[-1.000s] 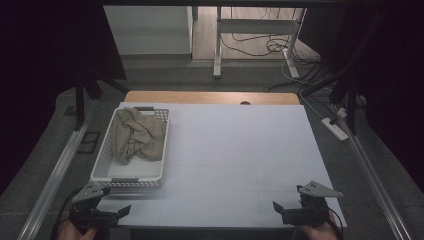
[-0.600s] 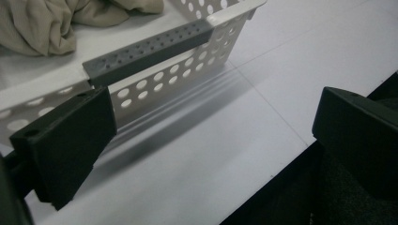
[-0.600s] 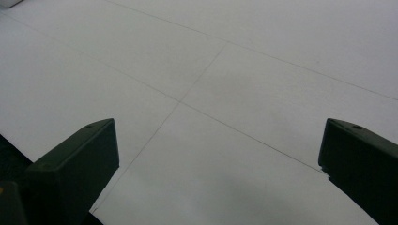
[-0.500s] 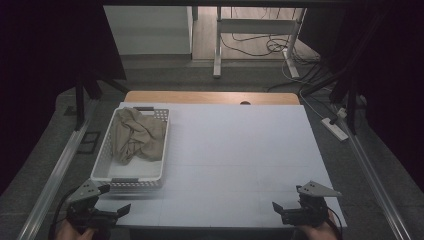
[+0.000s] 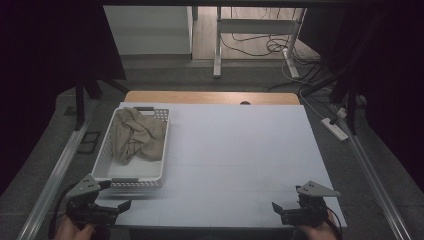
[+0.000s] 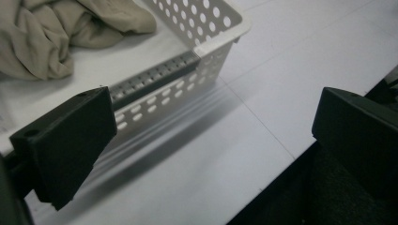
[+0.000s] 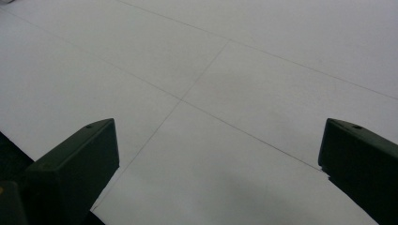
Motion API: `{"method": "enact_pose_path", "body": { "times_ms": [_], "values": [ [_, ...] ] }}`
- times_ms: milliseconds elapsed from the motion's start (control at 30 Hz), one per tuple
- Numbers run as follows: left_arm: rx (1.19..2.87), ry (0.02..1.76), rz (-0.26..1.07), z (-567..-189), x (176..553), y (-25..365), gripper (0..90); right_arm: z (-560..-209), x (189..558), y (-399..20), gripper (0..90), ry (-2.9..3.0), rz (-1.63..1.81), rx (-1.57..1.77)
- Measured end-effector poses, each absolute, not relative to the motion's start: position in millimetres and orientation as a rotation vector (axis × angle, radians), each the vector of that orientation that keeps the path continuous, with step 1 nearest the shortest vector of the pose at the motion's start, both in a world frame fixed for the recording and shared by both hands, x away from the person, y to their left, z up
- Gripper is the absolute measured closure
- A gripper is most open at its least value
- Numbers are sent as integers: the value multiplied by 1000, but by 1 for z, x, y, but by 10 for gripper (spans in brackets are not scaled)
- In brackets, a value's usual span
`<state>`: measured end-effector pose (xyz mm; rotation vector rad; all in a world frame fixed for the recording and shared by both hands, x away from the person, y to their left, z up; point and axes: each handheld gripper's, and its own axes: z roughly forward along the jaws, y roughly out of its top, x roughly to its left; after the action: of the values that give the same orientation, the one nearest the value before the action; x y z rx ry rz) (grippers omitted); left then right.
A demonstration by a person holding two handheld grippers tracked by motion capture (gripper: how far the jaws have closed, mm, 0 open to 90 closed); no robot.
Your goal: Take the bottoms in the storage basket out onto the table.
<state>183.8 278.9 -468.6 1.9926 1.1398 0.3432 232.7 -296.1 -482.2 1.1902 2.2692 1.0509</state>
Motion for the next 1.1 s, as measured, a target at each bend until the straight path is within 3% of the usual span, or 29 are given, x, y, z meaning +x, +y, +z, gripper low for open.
{"method": "enact_pose_path", "body": {
  "times_ms": [1100],
  "values": [
    [2052,1145,303,-461,252,271,0,-482,233,-295,0,2273,1037,1180]
  ]
}}
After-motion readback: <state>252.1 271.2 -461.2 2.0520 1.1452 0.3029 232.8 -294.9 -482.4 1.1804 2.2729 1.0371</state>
